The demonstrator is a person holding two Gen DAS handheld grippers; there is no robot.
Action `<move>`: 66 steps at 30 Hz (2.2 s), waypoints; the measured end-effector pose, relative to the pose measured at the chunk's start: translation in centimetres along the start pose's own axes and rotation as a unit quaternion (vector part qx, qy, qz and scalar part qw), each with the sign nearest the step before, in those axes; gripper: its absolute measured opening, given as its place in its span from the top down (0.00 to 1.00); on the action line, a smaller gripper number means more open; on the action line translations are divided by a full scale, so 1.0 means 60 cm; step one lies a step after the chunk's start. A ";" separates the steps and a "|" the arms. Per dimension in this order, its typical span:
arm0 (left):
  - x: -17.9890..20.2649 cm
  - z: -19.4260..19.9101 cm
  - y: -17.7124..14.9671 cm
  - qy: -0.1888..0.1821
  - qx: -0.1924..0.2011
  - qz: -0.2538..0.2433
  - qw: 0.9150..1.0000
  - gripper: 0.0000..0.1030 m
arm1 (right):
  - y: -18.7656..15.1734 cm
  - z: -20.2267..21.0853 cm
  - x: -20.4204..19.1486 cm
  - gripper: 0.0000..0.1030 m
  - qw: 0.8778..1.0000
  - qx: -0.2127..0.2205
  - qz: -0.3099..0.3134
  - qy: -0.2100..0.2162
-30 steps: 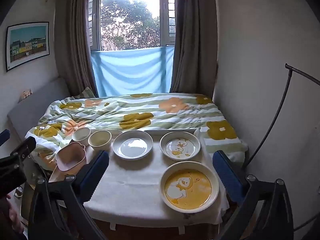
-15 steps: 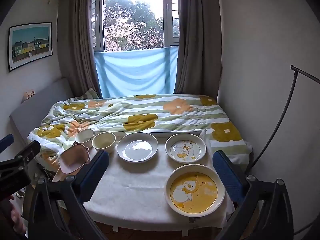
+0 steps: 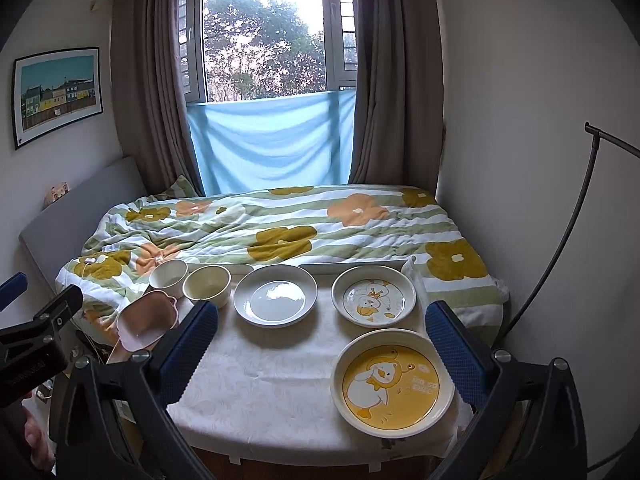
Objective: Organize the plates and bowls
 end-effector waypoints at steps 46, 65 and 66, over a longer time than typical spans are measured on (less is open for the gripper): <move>-0.014 0.005 0.020 -0.013 0.025 0.000 1.000 0.00 | -0.012 -0.017 0.004 0.00 1.000 -0.008 -0.004 -0.002; 0.023 -0.043 0.032 -0.092 -0.020 -0.024 0.995 0.00 | -0.036 -0.019 0.032 0.00 0.997 -0.052 -0.051 -0.023; 0.036 -0.053 0.026 -0.107 -0.027 -0.031 0.993 0.00 | -0.048 -0.019 0.045 0.00 0.996 -0.060 -0.058 -0.030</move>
Point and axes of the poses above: each gripper's, at about its wrist camera, not at the fingertips, and z roughly against the way its jaws point, x to its right, y to its top, the point moved 4 cm from there along -z, roughly the way its jaws point, and after that the axes turned 14 degrees about x, right-handed, at the moved point
